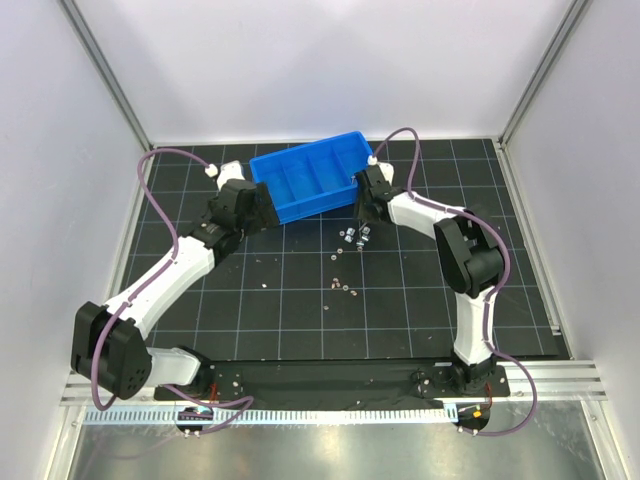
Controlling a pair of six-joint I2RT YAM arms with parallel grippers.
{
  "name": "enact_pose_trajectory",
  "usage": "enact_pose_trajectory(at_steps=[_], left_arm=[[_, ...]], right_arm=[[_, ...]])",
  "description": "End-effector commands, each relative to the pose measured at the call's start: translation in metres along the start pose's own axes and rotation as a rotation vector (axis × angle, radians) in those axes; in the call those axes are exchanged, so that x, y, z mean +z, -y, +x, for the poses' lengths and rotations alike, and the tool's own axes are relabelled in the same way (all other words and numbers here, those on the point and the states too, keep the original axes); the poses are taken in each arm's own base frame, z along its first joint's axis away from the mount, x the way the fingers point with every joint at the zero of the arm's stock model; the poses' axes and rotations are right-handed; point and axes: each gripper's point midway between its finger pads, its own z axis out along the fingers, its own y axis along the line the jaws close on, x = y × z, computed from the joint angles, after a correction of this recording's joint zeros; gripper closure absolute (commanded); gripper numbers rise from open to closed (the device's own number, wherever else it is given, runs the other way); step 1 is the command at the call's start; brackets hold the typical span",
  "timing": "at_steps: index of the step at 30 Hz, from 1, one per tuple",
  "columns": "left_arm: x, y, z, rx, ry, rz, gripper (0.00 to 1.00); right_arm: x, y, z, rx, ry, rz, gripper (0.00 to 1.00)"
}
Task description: Sort the screws and nuts into containers
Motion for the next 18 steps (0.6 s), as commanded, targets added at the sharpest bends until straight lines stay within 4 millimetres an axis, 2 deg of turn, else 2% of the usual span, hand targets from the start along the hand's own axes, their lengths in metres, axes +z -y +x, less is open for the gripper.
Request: enact_pose_trajectory(at_steps=[1,7,13,18], left_arm=[[-0.001,-0.001,-0.009,-0.011,0.029,-0.007,0.08],[0.001,-0.003,-0.005,-0.008,0.023,-0.013,0.09],[-0.001,-0.004,-0.007,-0.008,0.029,-0.016,0.09],[-0.003,-0.003,-0.008,-0.009,0.033,-0.012,0.09]], right_arm=[[-0.005,-0.005,-0.014,0.0,0.037,0.02,0.5],[0.005,0.0,0.0,-0.029,0.003,0.058,0.52],[0.008,0.006,0.005,-0.04,-0.004,0.081,0.7],[0.001,0.009,-0.002,-0.051,0.011,0.101,0.94]])
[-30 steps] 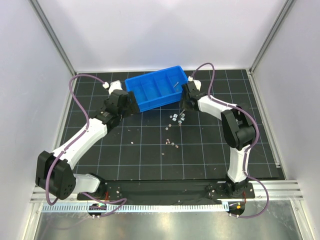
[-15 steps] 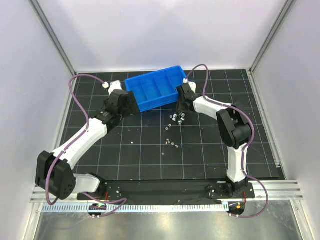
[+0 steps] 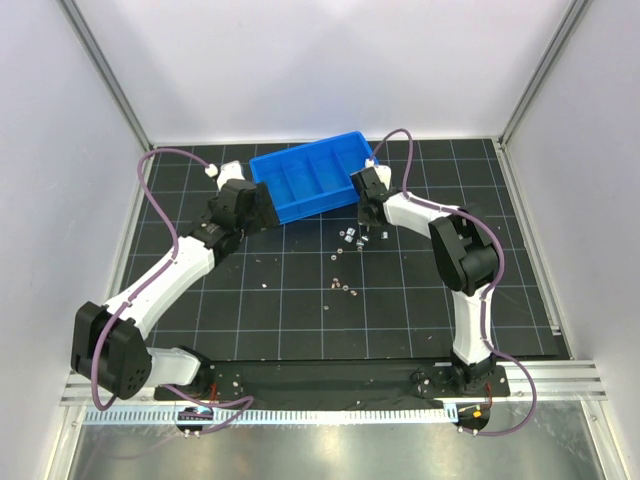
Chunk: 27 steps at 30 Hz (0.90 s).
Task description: Sort the screws and nuts into containers
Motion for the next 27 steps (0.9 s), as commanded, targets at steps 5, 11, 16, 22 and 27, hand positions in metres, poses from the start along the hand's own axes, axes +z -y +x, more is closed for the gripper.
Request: enact_pose_trajectory(at_steps=[5,11,16,22,27], left_arm=[[-0.004,-0.002,-0.009,-0.012,0.037,-0.006,0.09],[-0.003,0.0,-0.009,-0.015,0.037,0.005,0.08],[-0.003,0.003,-0.01,-0.016,0.04,0.023,0.08],[-0.005,0.009,-0.012,-0.006,0.054,0.062,0.08],[-0.006,0.01,-0.017,0.004,0.077,0.072,0.08]], right_arm=[[-0.051,-0.006,-0.045,-0.001,0.09,-0.057,0.99],[-0.127,-0.026,-0.119,-0.009,0.279,-0.22,0.99],[-0.136,-0.035,-0.172,-0.055,0.392,-0.229,0.99],[-0.094,-0.047,-0.205,-0.069,0.418,-0.248,0.99],[-0.062,-0.059,-0.213,-0.105,0.412,-0.276,0.99]])
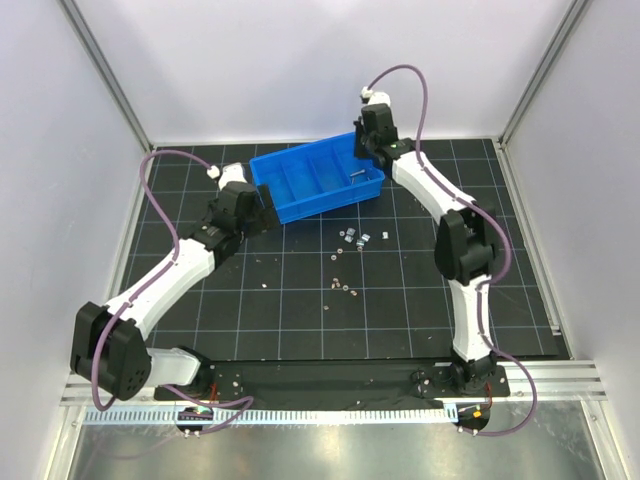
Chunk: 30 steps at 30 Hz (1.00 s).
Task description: Sort the screws and nuts into containers
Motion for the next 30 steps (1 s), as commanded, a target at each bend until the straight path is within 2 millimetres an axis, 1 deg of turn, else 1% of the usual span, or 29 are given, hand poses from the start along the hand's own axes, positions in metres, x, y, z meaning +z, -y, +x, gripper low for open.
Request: enact_pose_trajectory(at_steps=[1,2,3,4,6,7,8,9,11,12,14,15,17,18,19,20,21,22,23,24,25,26,27,30], left_arm=[[-0.008,0.008,-0.022,-0.008,0.084,0.051,0.08],[-0.008,0.008,-0.021,-0.008,0.083,0.052,0.08],[-0.007,0.008,-0.022,-0.008,0.086,0.052,0.08],[-0.007,0.008,-0.022,-0.008,0.088,0.052,0.08],[-0.007,0.008,-0.021,-0.007,0.086,0.05,0.08],[-0.007,0.009,-0.022,-0.007,0.085,0.055,0.08],[-0.007,0.01,-0.022,-0.007,0.084,0.06,0.08],[-0.007,0.013,-0.022,-0.007,0.08,0.072,0.08],[-0.008,0.014,-0.021,-0.008,0.075,0.083,0.08],[-0.009,0.017,-0.021,-0.01,0.071,0.099,0.08],[-0.01,0.019,-0.018,-0.011,0.061,0.11,0.08],[-0.011,0.021,-0.018,-0.014,0.055,0.125,0.08],[-0.015,0.024,-0.018,-0.021,0.054,0.141,0.08],[-0.016,0.024,-0.018,-0.026,0.052,0.144,0.08],[-0.018,0.025,-0.018,-0.031,0.053,0.15,0.08],[-0.019,0.024,-0.018,-0.035,0.052,0.15,0.08],[-0.021,0.023,-0.017,-0.05,0.045,0.145,0.09],[-0.022,0.021,-0.018,-0.057,0.051,0.135,0.09],[-0.023,0.021,-0.019,-0.065,0.051,0.131,0.09],[-0.024,0.019,-0.018,-0.071,0.048,0.125,0.08],[-0.024,0.018,-0.017,-0.075,0.047,0.119,0.08],[-0.023,0.017,-0.016,-0.077,0.045,0.114,0.08],[-0.023,0.016,-0.015,-0.083,0.042,0.107,0.09],[-0.019,0.012,-0.012,-0.087,0.029,0.081,0.09]], right_arm=[[0.023,-0.008,0.007,-0.046,-0.016,-0.051,0.98],[0.023,-0.012,0.008,-0.048,-0.027,-0.069,0.96],[0.023,-0.014,0.001,-0.05,-0.018,-0.076,0.93],[0.022,-0.014,0.0,-0.048,-0.019,-0.074,0.77],[0.014,-0.013,-0.009,-0.052,-0.009,-0.069,0.58],[0.01,-0.012,-0.012,-0.059,-0.01,-0.068,0.43],[0.002,-0.012,-0.018,-0.059,-0.001,-0.07,0.38],[-0.012,-0.011,-0.029,-0.064,0.01,-0.071,0.29],[-0.029,-0.009,-0.04,-0.059,0.024,-0.065,0.23],[-0.047,-0.007,-0.048,-0.058,0.037,-0.066,0.21],[-0.064,0.001,-0.047,-0.038,0.036,-0.04,0.2],[-0.082,0.009,-0.039,-0.034,0.027,-0.025,0.2],[-0.096,0.022,-0.026,-0.006,0.016,0.026,0.19],[-0.096,0.034,0.007,-0.008,-0.048,0.061,0.2],[-0.112,0.042,0.008,0.008,-0.036,0.094,0.2],[-0.115,0.049,0.023,0.028,-0.059,0.117,0.2],[-0.116,0.06,0.056,0.024,-0.124,0.152,0.2],[-0.122,0.065,0.066,0.034,-0.134,0.175,0.2],[-0.123,0.069,0.081,0.042,-0.165,0.183,0.2],[-0.124,0.075,0.108,0.034,-0.218,0.2,0.2],[-0.124,0.078,0.119,0.028,-0.241,0.202,0.2],[-0.122,0.075,0.126,0.02,-0.246,0.178,0.2],[-0.121,0.079,0.143,-0.003,-0.273,0.18,0.2],[-0.113,0.087,0.155,0.002,-0.286,0.193,0.22]])
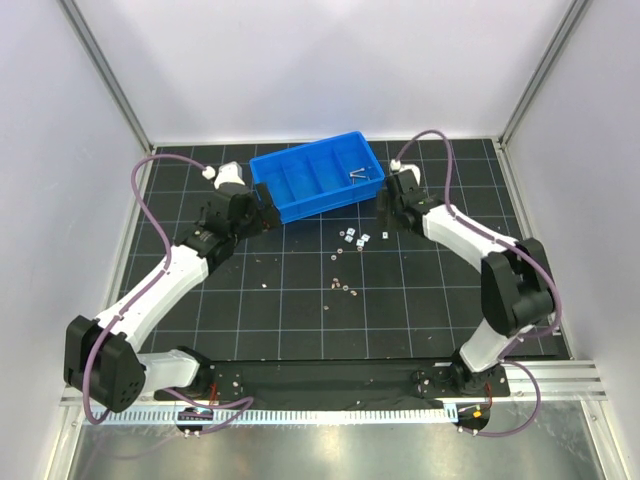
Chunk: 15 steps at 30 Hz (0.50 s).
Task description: Sort the screws and nuts into containers
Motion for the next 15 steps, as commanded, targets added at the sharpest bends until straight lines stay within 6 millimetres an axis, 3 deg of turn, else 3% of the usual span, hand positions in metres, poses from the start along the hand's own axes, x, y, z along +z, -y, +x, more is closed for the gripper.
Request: enact_pose_trajectory(at_steps=[1,4,9,15], left_arm=[[-0.001,-0.004,-0.003,-0.028,0.013,-0.026,0.09],[0.002,-0.007,-0.001,-0.026,0.004,-0.043,0.09],[0.002,-0.01,0.0,-0.017,0.005,-0.054,0.09],[0.001,-0.013,-0.004,-0.004,0.018,-0.071,0.09]], right_arm=[[0.01,0.002,-0.006,0.033,0.036,0.006,0.25],[0.027,0.006,0.001,0.058,0.008,0.019,0.28],[0.056,-0.007,0.018,0.051,-0.064,-0.016,0.32],[0.071,-0.017,0.028,0.054,-0.101,-0.051,0.36]])
